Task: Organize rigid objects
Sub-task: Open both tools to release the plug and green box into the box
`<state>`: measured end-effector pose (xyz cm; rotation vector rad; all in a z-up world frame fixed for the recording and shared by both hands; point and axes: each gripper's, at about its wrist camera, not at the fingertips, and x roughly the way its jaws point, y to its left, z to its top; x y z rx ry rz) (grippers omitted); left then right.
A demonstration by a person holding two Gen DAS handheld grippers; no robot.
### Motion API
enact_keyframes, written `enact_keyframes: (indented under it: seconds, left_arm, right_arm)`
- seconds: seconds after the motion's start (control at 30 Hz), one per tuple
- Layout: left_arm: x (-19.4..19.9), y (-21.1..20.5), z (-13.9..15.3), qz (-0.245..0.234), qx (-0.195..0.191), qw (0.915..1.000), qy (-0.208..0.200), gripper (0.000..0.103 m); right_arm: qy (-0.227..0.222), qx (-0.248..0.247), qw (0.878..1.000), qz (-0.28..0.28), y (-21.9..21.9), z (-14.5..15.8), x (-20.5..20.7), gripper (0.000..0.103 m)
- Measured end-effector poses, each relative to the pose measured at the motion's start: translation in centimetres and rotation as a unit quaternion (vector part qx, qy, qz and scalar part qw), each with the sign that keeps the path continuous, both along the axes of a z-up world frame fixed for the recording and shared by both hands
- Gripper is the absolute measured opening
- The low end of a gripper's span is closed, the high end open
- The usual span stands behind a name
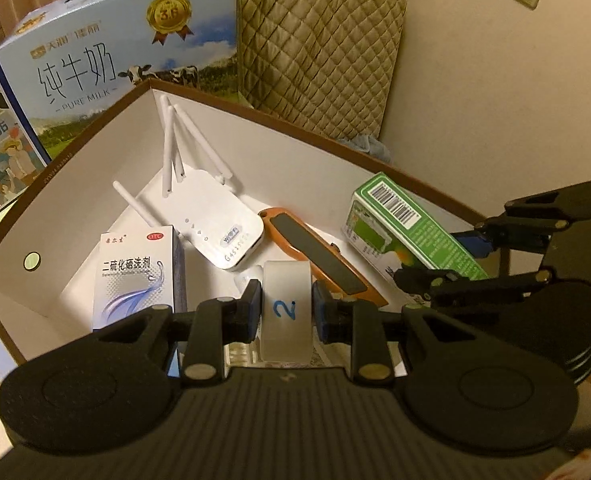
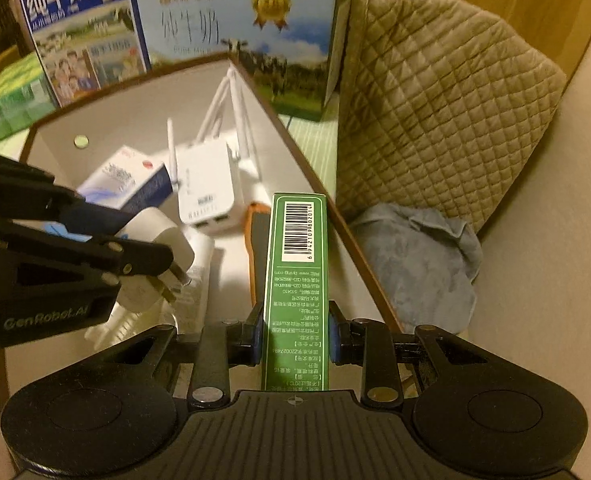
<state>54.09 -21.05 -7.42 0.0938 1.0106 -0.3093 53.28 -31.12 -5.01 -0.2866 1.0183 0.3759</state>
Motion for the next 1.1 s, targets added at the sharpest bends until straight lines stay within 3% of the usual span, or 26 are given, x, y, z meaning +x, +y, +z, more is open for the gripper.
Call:
enact_keyframes:
  seconds: [0.3,0.37,0.43,0.63,1.1]
  left_arm:
    - [0.8,0.0,-1.4,-0.001,-0.009,0.9998,0.02,0.026]
    - [0.7,0.0,-1.3,-0.003,-0.01,0.9998,0.017,0.036]
    - [0.6,0.1,-1.1,-0.001,-0.001,0.9999,0.012,0.039]
    - [0.0,0.9,-0.5,0.003,-0.003,0.9999,0.01,0.05]
    - [-3.1,3.2,2.6,0.02,-0.008,0.9998,-0.006,0.051]
  right_arm:
    - [-0.003,-0.022,1.0,-0.006,0.1,-0.5,0.7,0.028]
    - [-0.009,-0.027,1.0,-0.004,0.1,-0.4,0.5,0.034]
    - [-0.009,-0.016,1.0,-0.001,-0.1,-0.1,0.3,0.049]
    - [-0.022,0.003,1.0,-0.005,-0.3,1.4,-1.1,0.06]
    - [-0.041,0.032,0.999,0.002,-0.4,4.1,-4.9,0.067]
